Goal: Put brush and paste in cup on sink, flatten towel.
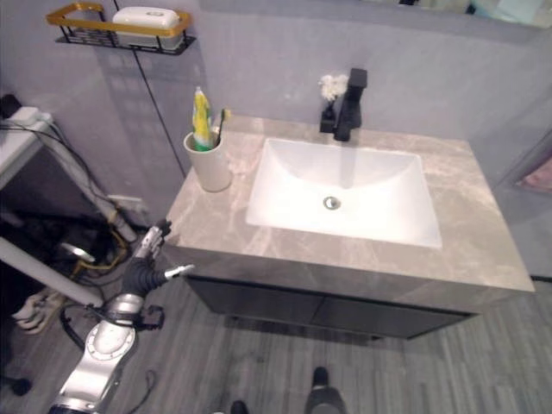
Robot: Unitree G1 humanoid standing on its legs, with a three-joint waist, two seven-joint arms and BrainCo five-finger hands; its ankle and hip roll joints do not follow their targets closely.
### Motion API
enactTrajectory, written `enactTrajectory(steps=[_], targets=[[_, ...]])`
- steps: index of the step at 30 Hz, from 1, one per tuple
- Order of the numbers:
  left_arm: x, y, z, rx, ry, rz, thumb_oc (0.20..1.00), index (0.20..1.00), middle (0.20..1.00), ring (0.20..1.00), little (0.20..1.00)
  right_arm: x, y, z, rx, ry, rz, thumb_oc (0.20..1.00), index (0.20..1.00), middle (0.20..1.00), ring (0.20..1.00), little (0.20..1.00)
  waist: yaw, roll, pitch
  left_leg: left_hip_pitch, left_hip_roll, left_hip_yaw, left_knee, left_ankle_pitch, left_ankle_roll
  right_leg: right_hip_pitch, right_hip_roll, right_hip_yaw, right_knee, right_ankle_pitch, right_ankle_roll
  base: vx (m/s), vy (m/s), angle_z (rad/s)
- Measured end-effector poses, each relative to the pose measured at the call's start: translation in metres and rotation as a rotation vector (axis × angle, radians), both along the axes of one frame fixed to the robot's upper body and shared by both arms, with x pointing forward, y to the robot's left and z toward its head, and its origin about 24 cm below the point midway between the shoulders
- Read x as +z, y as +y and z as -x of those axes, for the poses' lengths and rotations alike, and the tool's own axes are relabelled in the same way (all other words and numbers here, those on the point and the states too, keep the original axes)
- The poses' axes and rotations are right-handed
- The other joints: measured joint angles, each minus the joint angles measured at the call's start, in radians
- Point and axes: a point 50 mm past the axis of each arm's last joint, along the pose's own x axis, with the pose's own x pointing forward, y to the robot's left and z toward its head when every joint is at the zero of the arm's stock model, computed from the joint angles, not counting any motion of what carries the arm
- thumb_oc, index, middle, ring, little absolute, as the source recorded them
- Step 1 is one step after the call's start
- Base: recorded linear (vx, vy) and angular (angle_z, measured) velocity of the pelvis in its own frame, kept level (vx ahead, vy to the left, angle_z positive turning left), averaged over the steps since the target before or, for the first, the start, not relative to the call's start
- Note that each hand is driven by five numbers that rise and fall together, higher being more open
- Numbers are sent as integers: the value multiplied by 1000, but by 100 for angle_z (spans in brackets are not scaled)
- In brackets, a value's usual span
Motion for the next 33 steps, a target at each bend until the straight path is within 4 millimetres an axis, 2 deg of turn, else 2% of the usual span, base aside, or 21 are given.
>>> enactTrajectory(steps=[1,2,3,4,5,6,8,10,13,16,19,22,26,31,33], targets=[[3,2,-1,7,-19,1,200,200,200,200,200,1,0,-5,28,-9,6,1000,1000,1000,1000,1000,4,-19,-1,2,-10,-20,-4,-5,-12,6,-18,1,-60,20,-4,143,-141,54],[3,3,-1,10,-18,9,200,200,200,200,200,1,1,-5,64,-6,9,1000,1000,1000,1000,1000,6,-38,-10,6,-10,-38,-4,-10,-27,17,-16,9,-71,50,-18,162,-173,65],[1,1,0,11,-12,38,200,200,200,200,200,1,0,-2,96,4,17,1000,1000,1000,1000,1000,3,-34,-8,14,2,-60,-4,-12,-41,36,-4,4,-70,73,-35,101,-113,39],[-2,-1,2,12,-5,67,200,200,200,200,200,3,-4,-10,142,-16,35,1000,1000,1000,1000,1000,14,-2,-9,16,39,-58,-4,-17,-61,43,32,-5,-74,59,-45,155,-187,24],[-4,0,3,15,0,73,200,200,200,200,200,5,-7,-18,180,-30,50,1000,1000,1000,1000,1000,25,17,-7,17,60,-60,-3,-18,-72,49,53,-12,-76,56,-54,144,-177,12],[-4,-2,3,17,2,90,200,200,200,200,200,6,-8,-23,209,-45,60,1000,1000,1000,1000,1000,23,30,-10,15,74,-68,1,-8,-87,56,63,-35,-76,57,-76,127,-165,29],[-6,-4,3,11,4,149,200,200,200,200,200,9,-10,-30,232,-68,70,1000,1000,1000,1000,1000,18,49,-19,16,97,-87,1,-6,-90,72,82,-61,-76,48,-88,85,-117,35],[-1,-4,2,-3,-12,211,200,200,200,200,200,13,-11,-47,273,-119,89,1000,1000,1000,1000,1000,21,62,-30,6,115,-91,1,-2,-98,72,95,-83,-76,36,-100,107,-134,26],[5,-5,-1,-17,-31,240,200,200,200,200,200,15,-11,-56,313,-129,103,1000,1000,1000,1000,1000,7,74,-36,-1,118,-111,1,-3,-100,70,95,-101,-76,33,-102,77,-57,18],[6,-5,-1,-16,-38,251,200,200,200,200,200,14,-13,-51,333,-103,108,1000,1000,1000,1000,1000,4,91,-47,-3,115,-110,0,-12,-109,68,90,-97,-76,25,-93,71,-32,-4],[7,-2,-2,-14,-37,282,200,200,200,200,200,12,-20,-37,347,-45,124,1000,1000,1000,1000,1000,0,120,-79,-19,112,-102,-5,-26,-101,48,89,-82,-76,25,-91,35,-8,-10],[14,0,-7,-21,-60,335,200,200,200,200,200,13,-30,-23,350,3,145,1000,1000,1000,1000,1000,-9,160,-97,-37,108,-87,-4,-17,-109,16,89,-72,-80,32,-95,13,27,-9],[15,0,-16,-24,-58,364,200,200,200,200,200,15,-36,-27,358,0,163,1000,1000,1000,1000,1000,-31,193,-107,-57,102,-70,-4,-16,-109,-17,89,-52,-78,42,-99,-15,40,-19],[-6,9,-33,42,48,408,200,200,200,200,200,17,-45,-28,369,42,174,1000,1000,1000,1000,1000,-74,227,-97,-92,97,-42,-4,-16,-110,-70,89,-25,-85,51,-92,-7,27,-16],[-9,7,-36,40,67,404,200,200,200,200,200,21,-55,-27,359,51,194,1000,1000,1000,1000,1000,-83,243,-78,-110,93,-27,-5,-16,-110,-97,89,-12,-84,57,-94,-20,16,-16]])
